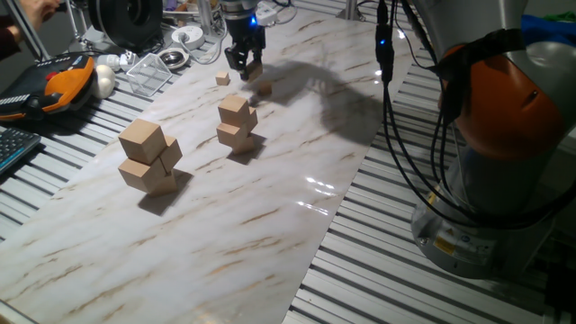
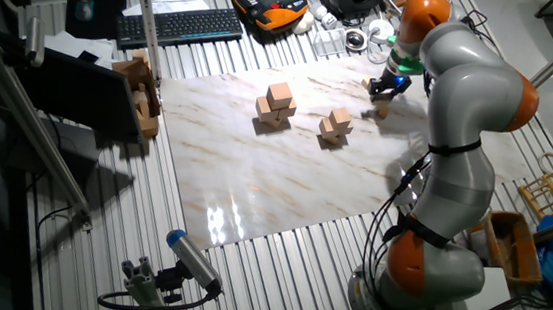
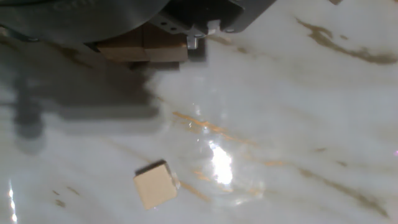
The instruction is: Stack the blocks into a cross shape
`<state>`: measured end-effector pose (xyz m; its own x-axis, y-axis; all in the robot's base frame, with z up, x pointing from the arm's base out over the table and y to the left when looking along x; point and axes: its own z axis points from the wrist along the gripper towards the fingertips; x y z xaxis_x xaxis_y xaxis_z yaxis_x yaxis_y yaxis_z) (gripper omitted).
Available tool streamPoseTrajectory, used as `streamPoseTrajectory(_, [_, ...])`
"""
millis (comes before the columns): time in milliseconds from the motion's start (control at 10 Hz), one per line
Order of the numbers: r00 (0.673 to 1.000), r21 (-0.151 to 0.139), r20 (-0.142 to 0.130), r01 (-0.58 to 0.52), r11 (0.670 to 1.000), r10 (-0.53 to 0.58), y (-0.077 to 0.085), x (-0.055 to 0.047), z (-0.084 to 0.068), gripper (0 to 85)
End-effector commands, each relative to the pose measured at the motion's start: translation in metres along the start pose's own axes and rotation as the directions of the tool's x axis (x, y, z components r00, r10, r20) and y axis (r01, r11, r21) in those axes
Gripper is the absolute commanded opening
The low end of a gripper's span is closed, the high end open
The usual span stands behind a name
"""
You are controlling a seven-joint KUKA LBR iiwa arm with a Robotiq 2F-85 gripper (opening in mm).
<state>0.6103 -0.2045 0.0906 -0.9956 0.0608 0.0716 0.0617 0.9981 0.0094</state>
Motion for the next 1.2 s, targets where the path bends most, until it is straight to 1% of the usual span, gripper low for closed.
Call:
streamPoseTrajectory(0, [0.99,0.013,0.001,0.142,0.99,-0.142,-0.002,0.001,0.001,0.0])
streamPoseTrajectory(100, [0.99,0.011,0.003,0.142,0.99,-0.143,-0.005,0.002,0.002,0.0])
streamPoseTrajectory(400, [0.991,0.027,-0.006,0.137,0.99,-0.137,-0.012,0.006,0.007,0.0])
streamPoseTrajectory(600, [0.992,0.027,-0.009,0.129,0.991,-0.129,-0.014,0.007,0.009,0.0])
streamPoseTrajectory(800, [0.993,0.021,-0.017,0.119,0.993,-0.119,-0.018,0.01,0.011,0.0])
streamPoseTrajectory(1100, [0.99,0.024,-0.013,0.141,0.99,-0.141,-0.024,0.014,0.017,0.0])
